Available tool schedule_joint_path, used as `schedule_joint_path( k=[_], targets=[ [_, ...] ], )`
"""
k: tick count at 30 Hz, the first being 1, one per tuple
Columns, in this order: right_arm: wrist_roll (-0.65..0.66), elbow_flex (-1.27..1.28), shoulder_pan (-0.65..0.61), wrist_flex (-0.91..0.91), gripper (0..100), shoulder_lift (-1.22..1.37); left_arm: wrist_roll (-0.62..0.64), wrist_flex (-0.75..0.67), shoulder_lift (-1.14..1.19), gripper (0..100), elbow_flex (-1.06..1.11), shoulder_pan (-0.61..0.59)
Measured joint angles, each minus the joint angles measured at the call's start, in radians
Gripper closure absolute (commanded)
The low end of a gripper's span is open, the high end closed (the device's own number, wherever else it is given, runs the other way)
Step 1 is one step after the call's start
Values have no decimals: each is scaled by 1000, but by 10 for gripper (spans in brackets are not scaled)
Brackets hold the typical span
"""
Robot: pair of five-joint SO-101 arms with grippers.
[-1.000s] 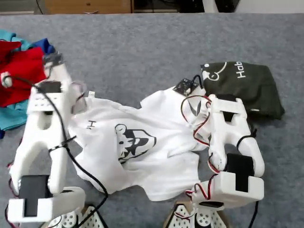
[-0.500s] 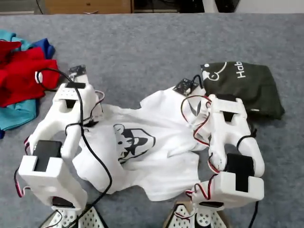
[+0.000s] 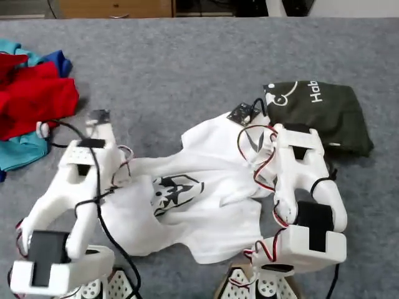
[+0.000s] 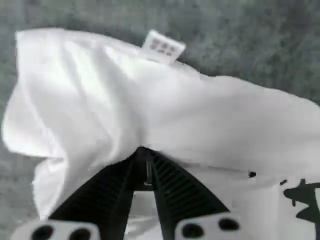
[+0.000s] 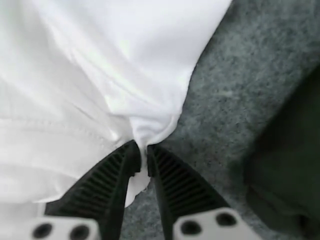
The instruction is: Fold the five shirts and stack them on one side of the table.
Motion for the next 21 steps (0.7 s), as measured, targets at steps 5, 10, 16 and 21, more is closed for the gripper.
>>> schedule_joint_path(
  k=[5, 10, 16, 21],
  targets=[
    [0, 0, 0, 0, 997, 0, 0, 147, -18, 978, -235, -91],
    [0, 0, 0, 0, 997, 0, 48, 164, 46, 942, -466, -176],
    [0, 0, 0, 0, 997, 0, 161, 152, 330, 944, -582, -180],
    [0, 0, 0, 0, 997, 0, 201, 232, 497, 965, -684, -203]
  ],
)
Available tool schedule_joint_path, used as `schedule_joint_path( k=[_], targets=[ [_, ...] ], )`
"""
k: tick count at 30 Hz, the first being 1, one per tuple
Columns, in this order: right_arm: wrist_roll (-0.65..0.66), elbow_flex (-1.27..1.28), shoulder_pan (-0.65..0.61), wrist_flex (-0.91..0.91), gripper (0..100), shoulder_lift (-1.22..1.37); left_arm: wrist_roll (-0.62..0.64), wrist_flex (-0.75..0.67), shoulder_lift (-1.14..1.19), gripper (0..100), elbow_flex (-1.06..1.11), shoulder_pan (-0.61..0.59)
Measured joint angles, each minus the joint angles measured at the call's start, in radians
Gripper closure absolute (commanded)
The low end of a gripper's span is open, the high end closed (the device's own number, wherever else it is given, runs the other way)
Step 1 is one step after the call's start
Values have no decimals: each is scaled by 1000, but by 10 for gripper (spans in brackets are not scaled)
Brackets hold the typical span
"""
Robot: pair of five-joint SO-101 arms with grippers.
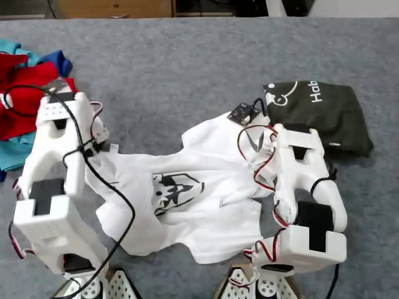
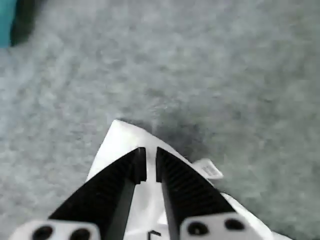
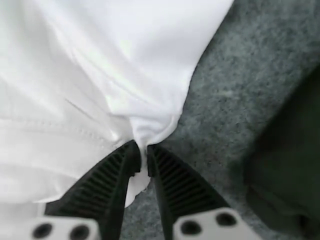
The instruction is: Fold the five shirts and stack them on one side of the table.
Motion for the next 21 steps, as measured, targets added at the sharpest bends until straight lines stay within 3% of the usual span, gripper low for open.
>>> schedule_joint_path(
  k=[12, 17, 21],
  targets=[
    [0, 0, 0, 0, 997, 0, 3, 78, 44, 957, -83, -72],
    [0, 0, 0, 0, 997, 0, 11, 81, 44, 845, -83, -72],
    [0, 0, 0, 0, 997, 0, 40, 163, 46, 840, -144, -72]
  ],
)
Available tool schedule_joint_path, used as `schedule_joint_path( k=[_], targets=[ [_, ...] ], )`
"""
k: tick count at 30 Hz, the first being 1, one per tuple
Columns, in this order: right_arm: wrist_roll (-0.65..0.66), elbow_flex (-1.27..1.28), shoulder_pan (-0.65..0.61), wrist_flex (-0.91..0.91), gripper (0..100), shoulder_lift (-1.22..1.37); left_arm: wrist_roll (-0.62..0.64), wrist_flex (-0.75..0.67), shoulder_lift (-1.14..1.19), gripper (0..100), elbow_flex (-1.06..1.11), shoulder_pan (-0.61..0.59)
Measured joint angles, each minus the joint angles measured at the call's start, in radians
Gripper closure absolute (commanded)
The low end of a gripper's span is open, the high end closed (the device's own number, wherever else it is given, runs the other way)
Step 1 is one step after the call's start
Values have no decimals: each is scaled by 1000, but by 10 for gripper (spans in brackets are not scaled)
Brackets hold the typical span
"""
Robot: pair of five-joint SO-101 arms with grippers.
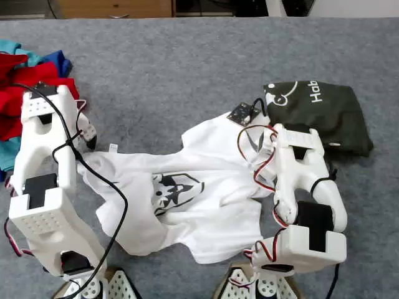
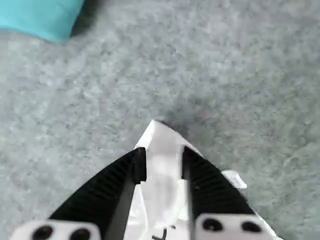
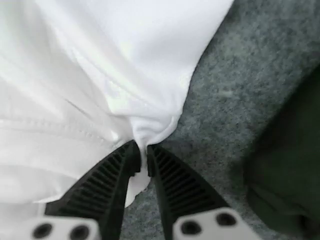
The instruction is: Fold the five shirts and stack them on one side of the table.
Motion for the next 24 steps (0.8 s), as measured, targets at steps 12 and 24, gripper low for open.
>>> schedule_joint_path(
  k=[12, 24],
  targets=[
    [0, 0, 0, 0, 997, 0, 3, 44, 0, 840, -41, 0],
    [0, 0, 0, 0, 997, 0, 8, -75, 0, 840, 127, 21]
  ],
)
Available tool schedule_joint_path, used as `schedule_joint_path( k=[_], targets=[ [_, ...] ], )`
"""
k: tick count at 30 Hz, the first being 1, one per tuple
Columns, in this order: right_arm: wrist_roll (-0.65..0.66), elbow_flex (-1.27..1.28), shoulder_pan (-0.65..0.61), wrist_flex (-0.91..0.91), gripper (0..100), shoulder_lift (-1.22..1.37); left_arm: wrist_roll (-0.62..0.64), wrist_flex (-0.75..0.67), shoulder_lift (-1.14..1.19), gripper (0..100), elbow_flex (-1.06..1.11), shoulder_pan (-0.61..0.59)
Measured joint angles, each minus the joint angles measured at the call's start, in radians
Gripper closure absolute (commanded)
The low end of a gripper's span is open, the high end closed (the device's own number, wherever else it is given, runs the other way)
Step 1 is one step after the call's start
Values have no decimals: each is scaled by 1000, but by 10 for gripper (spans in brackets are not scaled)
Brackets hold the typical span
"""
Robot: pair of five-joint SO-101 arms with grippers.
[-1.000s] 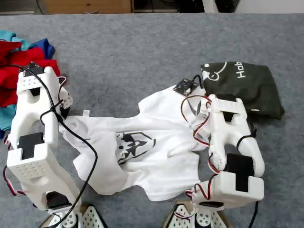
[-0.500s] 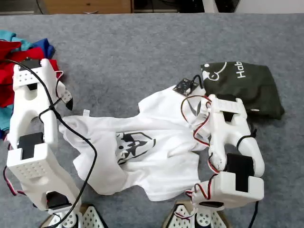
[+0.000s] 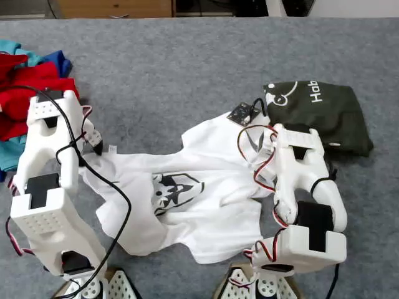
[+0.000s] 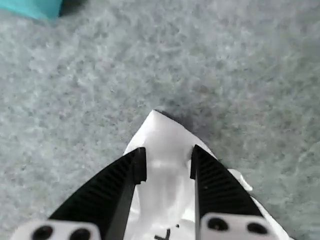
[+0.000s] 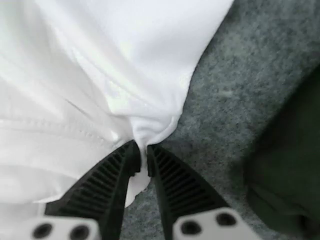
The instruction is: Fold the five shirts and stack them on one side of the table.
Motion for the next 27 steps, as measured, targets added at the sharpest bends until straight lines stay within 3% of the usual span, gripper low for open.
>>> schedule_joint_path(
  k=[11, 19, 27],
  targets=[
    [0, 0, 0, 0, 997, 0, 29, -169, -8, 946, 120, 6],
    [0, 0, 0, 0, 997, 0, 29, -204, -8, 983, 126, 11],
    [0, 0, 0, 0, 997, 0, -58, -215, 0, 983, -11, 23]
  ],
)
